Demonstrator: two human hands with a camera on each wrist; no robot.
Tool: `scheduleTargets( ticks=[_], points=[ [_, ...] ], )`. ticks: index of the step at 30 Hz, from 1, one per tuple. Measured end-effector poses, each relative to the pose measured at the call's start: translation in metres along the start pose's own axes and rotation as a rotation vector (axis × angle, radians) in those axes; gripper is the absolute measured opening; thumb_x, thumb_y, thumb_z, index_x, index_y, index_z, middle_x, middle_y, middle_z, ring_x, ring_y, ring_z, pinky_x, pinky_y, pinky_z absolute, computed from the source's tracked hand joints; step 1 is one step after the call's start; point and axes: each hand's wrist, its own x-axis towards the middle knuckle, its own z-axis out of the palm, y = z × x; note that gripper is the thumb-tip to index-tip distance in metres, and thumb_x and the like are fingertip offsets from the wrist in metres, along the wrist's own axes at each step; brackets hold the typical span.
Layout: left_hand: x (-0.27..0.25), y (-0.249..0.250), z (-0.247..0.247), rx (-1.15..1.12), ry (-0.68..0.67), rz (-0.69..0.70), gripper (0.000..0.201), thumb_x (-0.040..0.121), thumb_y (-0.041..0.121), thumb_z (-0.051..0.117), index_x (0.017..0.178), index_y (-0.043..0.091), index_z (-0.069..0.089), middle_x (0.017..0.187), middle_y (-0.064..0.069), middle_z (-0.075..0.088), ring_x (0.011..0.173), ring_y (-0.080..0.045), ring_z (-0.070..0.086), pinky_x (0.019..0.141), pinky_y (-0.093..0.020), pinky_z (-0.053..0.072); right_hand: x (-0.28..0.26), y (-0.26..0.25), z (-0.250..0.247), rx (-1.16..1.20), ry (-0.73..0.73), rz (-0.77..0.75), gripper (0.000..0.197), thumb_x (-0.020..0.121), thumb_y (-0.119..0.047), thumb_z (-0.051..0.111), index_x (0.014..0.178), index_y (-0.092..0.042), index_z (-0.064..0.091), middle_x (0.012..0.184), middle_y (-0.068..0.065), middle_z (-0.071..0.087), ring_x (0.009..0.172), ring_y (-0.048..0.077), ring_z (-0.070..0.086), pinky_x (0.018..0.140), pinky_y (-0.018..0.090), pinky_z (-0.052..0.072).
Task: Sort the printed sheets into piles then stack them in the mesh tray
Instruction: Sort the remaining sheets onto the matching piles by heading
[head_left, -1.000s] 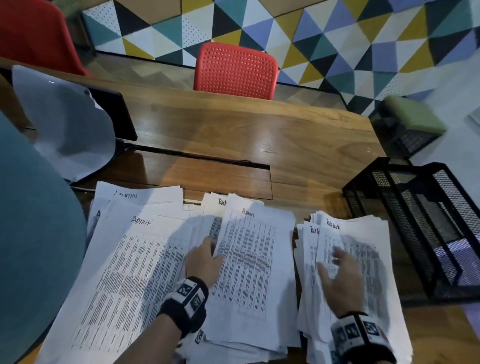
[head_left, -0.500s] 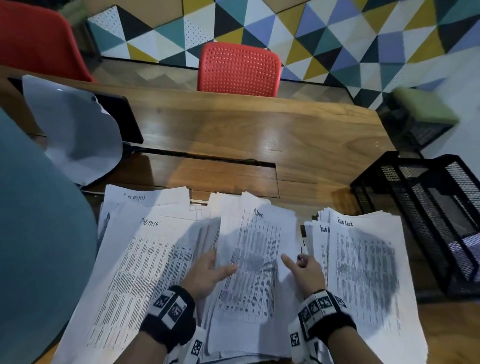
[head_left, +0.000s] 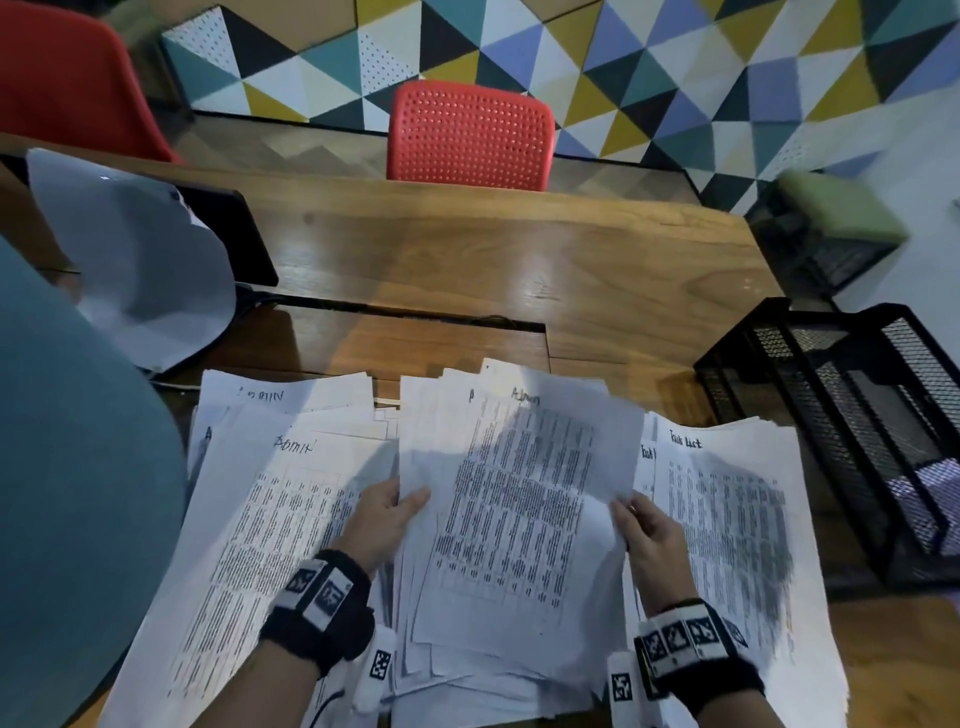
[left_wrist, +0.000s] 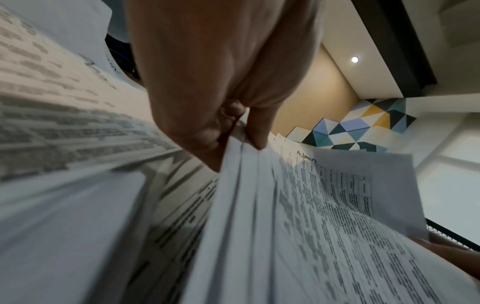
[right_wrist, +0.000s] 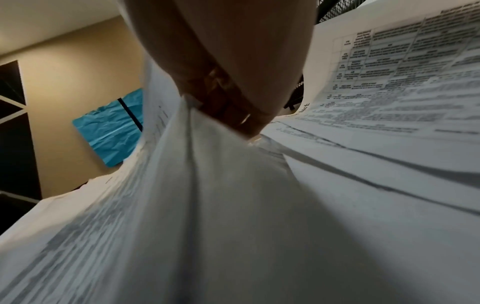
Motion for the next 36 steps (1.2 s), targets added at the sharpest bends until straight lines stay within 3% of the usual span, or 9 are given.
scheduleTargets(
  ticks=[3,7,10,13,17,22,27,31,36],
  points=[
    [0.006,-0.008,0.005,-0.032,0.051,-0.051,0.017,0.1,0.024,0.055,0.104,0.017,0.069,0.108,-0.009,0.075,0.103,-0.027,0.07,0.099,-0.052,0.052,-0.004,0.005,-0.006,0.122,-0.003,0.111,0.019,0.094,-0.001,0.052,0.106,0.002,0.067,0.101,0.024,0.068,0.09,0.029,0.063,0.072,0.031,0.056],
    [0.009,-0.009,0.013,-0.066,0.067,-0.055,0.023,0.096,0.025,0.06,0.101,0.005,0.07,0.104,-0.017,0.073,0.093,-0.03,0.07,0.081,-0.045,0.057,-0.011,0.002,-0.017,0.289,-0.039,0.198,0.037,0.096,-0.002,0.037,0.074,-0.012,0.065,0.097,0.014,0.064,0.083,0.034,0.056,0.064,0.039,0.047],
    [0.008,-0.006,0.016,-0.037,0.035,-0.031,0.024,0.094,0.025,0.061,0.102,0.005,0.071,0.101,-0.013,0.076,0.095,-0.028,0.072,0.071,-0.033,0.058,-0.003,0.005,-0.023,0.373,-0.104,0.269,0.009,0.087,-0.008,0.052,0.087,-0.001,0.056,0.112,0.016,0.061,0.104,0.044,0.055,0.076,0.056,0.049],
    [0.009,-0.006,0.017,-0.056,0.078,-0.08,0.028,0.091,0.032,0.062,0.099,0.007,0.07,0.102,-0.022,0.071,0.1,-0.043,0.067,0.088,-0.058,0.056,-0.003,0.005,-0.013,0.27,-0.014,0.171,0.022,0.085,-0.005,0.06,0.106,0.002,0.058,0.112,0.02,0.064,0.11,0.038,0.058,0.08,0.042,0.055],
    [0.007,-0.004,0.019,-0.047,0.029,-0.059,0.025,0.102,0.02,0.048,0.11,0.007,0.068,0.111,-0.012,0.072,0.109,-0.027,0.067,0.104,-0.049,0.048,-0.011,-0.005,0.001,0.146,-0.019,0.024,0.023,0.085,0.006,0.06,0.105,-0.006,0.061,0.091,0.01,0.073,0.086,0.023,0.065,0.075,0.032,0.05],
    [0.002,0.002,0.018,-0.131,0.036,-0.032,0.023,0.102,0.025,0.048,0.101,0.021,0.07,0.098,0.003,0.075,0.095,-0.012,0.07,0.093,-0.034,0.052,-0.01,-0.003,0.001,0.132,0.016,0.021,0.024,0.072,-0.029,0.077,0.083,-0.009,0.068,0.087,0.018,0.067,0.083,0.023,0.061,0.074,0.03,0.05],
    [0.003,0.0,0.017,-0.153,0.073,-0.078,0.035,0.101,0.034,0.049,0.105,0.007,0.072,0.105,-0.016,0.074,0.099,-0.034,0.07,0.092,-0.049,0.055,-0.01,-0.004,-0.002,0.175,0.015,0.056,0.037,0.085,0.021,0.046,0.072,-0.009,0.065,0.082,0.006,0.068,0.073,0.017,0.062,0.056,0.024,0.049],
    [0.003,-0.003,0.018,-0.134,0.078,-0.047,0.032,0.102,0.035,0.048,0.112,0.016,0.072,0.108,-0.002,0.076,0.105,-0.02,0.069,0.094,-0.039,0.052,-0.009,-0.004,0.0,0.187,0.063,0.095,0.026,0.084,0.015,0.046,0.106,0.007,0.057,0.095,0.015,0.065,0.086,0.022,0.057,0.071,0.03,0.042],
    [-0.001,-0.001,0.016,-0.279,0.001,-0.006,0.053,0.093,0.04,0.064,0.112,-0.008,0.064,0.107,-0.018,0.074,0.104,-0.036,0.07,0.099,-0.061,0.048,-0.013,-0.006,0.0,0.051,0.128,0.103,0.013,0.079,0.013,0.049,0.084,0.009,0.061,0.074,0.014,0.062,0.073,0.019,0.061,0.058,0.018,0.05]
  ],
)
